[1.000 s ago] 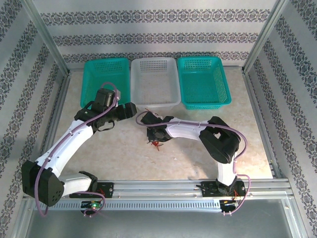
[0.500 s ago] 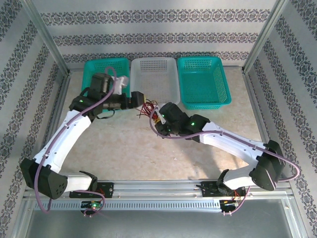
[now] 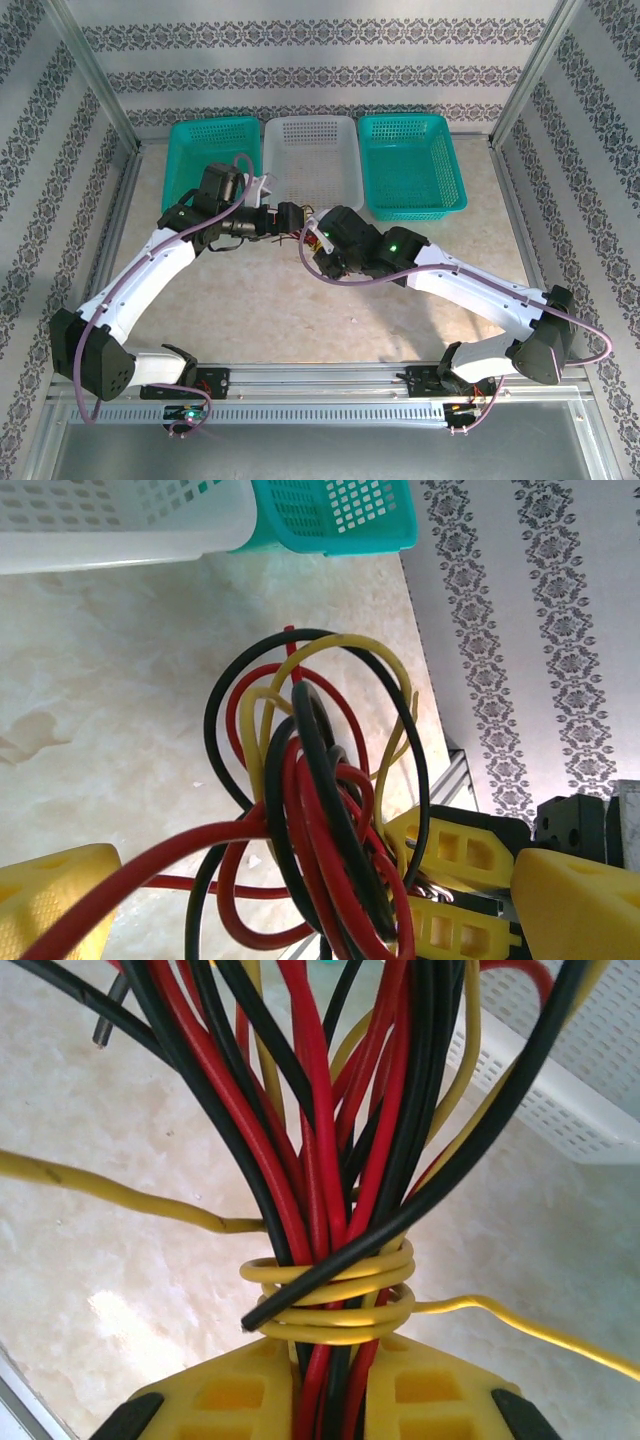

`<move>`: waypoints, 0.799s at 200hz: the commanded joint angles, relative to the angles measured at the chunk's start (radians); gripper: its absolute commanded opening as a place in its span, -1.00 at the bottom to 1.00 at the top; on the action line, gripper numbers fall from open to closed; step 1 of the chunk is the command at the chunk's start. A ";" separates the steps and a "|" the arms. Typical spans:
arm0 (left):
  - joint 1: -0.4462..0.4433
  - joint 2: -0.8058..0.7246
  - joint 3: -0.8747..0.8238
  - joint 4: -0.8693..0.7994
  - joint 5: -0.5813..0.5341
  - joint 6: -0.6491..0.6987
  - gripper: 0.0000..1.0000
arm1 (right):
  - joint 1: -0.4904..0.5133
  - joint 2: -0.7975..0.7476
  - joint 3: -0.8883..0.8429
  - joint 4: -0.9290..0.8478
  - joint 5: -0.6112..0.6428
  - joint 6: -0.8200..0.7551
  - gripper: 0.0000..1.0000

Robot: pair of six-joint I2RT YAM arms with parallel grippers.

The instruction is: Untangle the cables

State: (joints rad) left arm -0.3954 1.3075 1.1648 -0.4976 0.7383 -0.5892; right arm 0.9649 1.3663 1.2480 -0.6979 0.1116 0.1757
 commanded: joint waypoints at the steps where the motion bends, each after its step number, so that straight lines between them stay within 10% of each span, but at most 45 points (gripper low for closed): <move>1: -0.002 -0.003 -0.065 0.122 0.023 -0.104 0.99 | 0.046 0.004 0.059 0.106 -0.023 -0.077 -0.69; 61: 0.103 -0.065 -0.251 0.580 0.088 -0.548 0.99 | 0.043 -0.010 0.044 0.120 -0.046 -0.041 -0.68; 160: 0.052 -0.087 -0.309 0.444 0.126 -0.465 0.88 | 0.024 0.052 0.127 0.155 -0.124 -0.031 -0.64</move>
State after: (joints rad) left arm -0.3279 1.2175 0.8898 -0.0387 0.8352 -1.0550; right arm 0.9901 1.4128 1.3025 -0.6384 0.0345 0.1524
